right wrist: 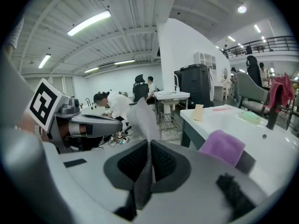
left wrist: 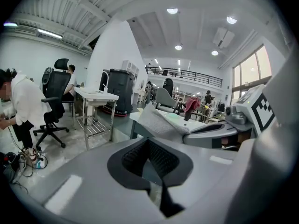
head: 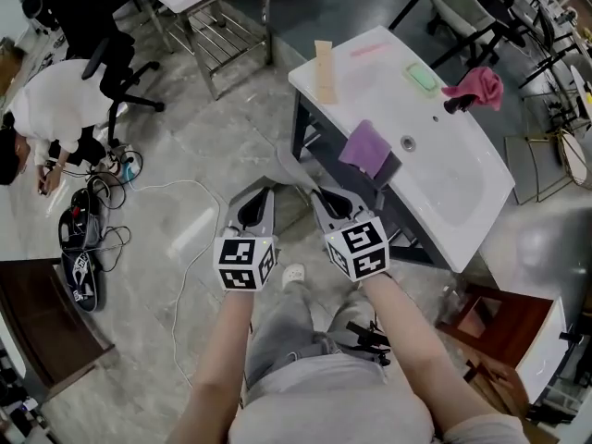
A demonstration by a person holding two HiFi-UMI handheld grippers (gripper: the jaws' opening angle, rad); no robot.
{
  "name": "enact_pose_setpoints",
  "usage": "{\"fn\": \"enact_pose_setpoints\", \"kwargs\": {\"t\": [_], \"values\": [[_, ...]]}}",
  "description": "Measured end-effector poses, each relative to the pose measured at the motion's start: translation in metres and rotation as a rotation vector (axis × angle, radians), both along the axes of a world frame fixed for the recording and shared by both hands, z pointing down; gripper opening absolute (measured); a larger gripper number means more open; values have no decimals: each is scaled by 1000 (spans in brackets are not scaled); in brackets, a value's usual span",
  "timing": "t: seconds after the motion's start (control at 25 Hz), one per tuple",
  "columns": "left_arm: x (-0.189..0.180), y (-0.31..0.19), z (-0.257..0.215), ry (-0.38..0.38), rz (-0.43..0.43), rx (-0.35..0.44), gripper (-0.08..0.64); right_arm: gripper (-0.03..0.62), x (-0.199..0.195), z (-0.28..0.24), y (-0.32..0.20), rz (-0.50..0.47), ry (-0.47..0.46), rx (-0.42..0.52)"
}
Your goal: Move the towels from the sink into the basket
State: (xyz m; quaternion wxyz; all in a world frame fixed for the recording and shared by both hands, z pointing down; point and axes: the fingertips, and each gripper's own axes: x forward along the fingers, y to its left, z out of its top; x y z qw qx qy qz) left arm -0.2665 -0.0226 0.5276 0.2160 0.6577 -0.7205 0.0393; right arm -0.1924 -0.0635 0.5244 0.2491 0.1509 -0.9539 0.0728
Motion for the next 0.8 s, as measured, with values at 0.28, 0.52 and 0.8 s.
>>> {"fn": "enact_pose_setpoints", "kwargs": {"t": [0.28,0.52,0.8], "values": [[-6,6,37,14,-14,-53,5,28,-6,29,7,-35,28,-24],[-13,9,66,30,-37,-77,5,28,-12,62,13,-59,52,-46],[-17,8,98,39,-46,-105,5,28,-19,95,13,-72,63,-79]]}}
